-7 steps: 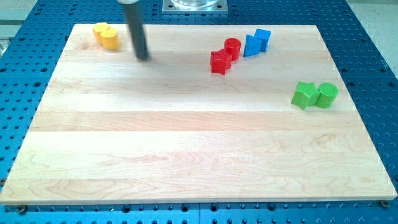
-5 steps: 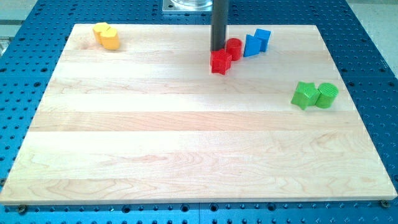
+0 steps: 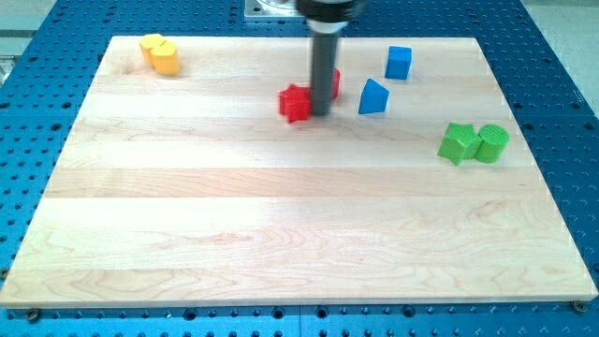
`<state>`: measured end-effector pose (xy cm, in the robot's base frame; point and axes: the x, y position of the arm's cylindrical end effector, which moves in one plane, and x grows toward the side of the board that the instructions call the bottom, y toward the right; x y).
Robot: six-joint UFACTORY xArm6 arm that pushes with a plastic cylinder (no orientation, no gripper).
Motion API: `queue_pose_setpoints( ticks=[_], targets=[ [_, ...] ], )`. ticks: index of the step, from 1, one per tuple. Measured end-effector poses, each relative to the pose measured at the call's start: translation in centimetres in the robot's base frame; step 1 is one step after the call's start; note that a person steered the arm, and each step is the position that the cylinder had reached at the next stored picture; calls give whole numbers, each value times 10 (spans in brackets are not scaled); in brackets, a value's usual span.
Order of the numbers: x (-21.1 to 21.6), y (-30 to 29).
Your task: Move the red star towards the bottom center of the board
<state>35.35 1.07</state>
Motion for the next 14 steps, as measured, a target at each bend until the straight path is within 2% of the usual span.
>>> queue_pose_setpoints(
  ticks=[1,2,3,4,5,6,7,8,9,11,12,13,14],
  targets=[
    [-36,66],
    [-79,88],
    [-101,71],
    [-53,-10],
    [-33,-52],
    [-12,-46],
    [69,-46],
    [94,-47],
    [77,-31],
    [161,-46],
    [112,-29],
    [158,1],
    [204,-13]
  ],
)
